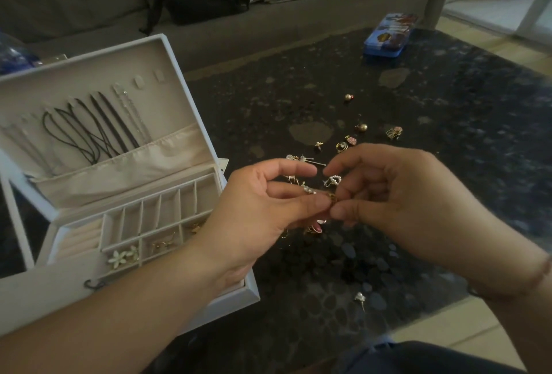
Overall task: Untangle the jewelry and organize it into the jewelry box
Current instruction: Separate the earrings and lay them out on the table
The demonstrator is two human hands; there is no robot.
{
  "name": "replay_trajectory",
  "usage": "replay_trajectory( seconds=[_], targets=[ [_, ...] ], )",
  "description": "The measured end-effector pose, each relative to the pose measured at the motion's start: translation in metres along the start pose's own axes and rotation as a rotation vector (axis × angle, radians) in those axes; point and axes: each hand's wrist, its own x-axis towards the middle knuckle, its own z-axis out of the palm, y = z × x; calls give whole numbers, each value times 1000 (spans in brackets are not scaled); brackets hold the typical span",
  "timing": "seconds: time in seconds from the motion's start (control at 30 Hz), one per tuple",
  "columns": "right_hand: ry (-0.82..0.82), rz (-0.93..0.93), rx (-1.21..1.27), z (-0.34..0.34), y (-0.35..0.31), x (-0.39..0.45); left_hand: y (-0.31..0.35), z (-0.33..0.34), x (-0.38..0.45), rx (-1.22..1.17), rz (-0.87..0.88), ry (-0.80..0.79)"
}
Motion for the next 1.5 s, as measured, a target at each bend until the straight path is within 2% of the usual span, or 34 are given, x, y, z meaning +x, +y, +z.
replay_trajectory(
  seconds=[0.17, 0.33, 0.47, 0.7, 1.03, 1.2, 1.33, 1.5],
  targets=[
    [-63, 24, 86, -12, 2, 1, 4, -5, 0, -89, -32, -17],
    [-90, 31, 347, -14, 5, 2, 7, -10, -1, -252, -93, -27],
    [-111, 4, 288, -3, 2, 1, 7, -10, -3, -302, -118, -48],
    [-65, -27, 266, 3, 1, 3, 8, -11, -3, -248, -84, -38],
    [-84, 96, 634, 5, -3, 3, 7, -11, -8, -288, -48, -79],
    [-108, 196, 673, 7, -2, 4, 6, -6, -8, -380, -91, -83],
    [-117, 270, 635, 7, 0, 4, 3, -5, -5, -298, -78, -50],
    [-195, 311, 738, 6, 1, 4, 4, -10, -1, -209, -20, -85]
  ],
)
